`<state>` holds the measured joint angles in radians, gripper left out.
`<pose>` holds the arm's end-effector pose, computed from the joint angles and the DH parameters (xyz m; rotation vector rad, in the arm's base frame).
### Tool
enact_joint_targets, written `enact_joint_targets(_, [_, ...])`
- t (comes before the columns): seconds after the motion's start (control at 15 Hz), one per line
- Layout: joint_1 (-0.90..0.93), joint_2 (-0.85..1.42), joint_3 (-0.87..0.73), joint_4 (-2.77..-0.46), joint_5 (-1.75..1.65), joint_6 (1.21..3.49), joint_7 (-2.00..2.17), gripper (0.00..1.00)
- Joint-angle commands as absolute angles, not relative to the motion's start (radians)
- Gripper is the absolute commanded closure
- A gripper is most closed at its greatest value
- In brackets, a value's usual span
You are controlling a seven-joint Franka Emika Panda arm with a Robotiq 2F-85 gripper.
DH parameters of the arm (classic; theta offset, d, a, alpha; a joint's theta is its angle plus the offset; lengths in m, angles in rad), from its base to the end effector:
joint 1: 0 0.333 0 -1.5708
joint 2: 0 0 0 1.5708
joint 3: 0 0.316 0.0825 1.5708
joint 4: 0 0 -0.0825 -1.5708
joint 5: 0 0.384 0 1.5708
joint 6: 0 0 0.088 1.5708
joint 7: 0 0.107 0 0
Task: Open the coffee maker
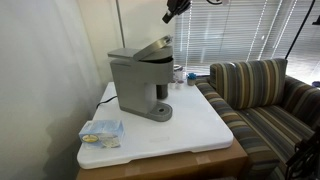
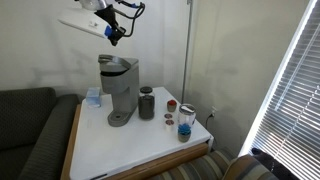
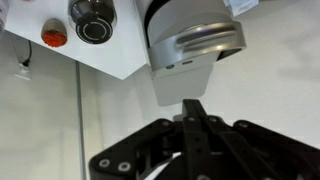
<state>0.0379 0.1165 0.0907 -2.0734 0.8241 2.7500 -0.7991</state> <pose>0.6021 0.0465 0.4271 -2.6536 -0.3193 -0.9198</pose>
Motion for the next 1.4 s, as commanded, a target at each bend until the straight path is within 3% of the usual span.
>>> enact_joint_targets(0.0, [0.044, 0.096, 0.050, -2.131, 0.717, 2.810, -0.593, 1.00])
enact_joint_targets(0.53, [0.033, 0.104, 0.027, -2.162, 0.334, 2.622, -0.079, 1.00])
enact_joint_targets(0.93, [0.035, 0.147, 0.069, -2.096, 0.367, 2.487, -0.121, 1.00])
enact_joint_targets(1.33, [0.029, 0.224, 0.103, -2.012, 0.379, 2.495, -0.187, 1.00])
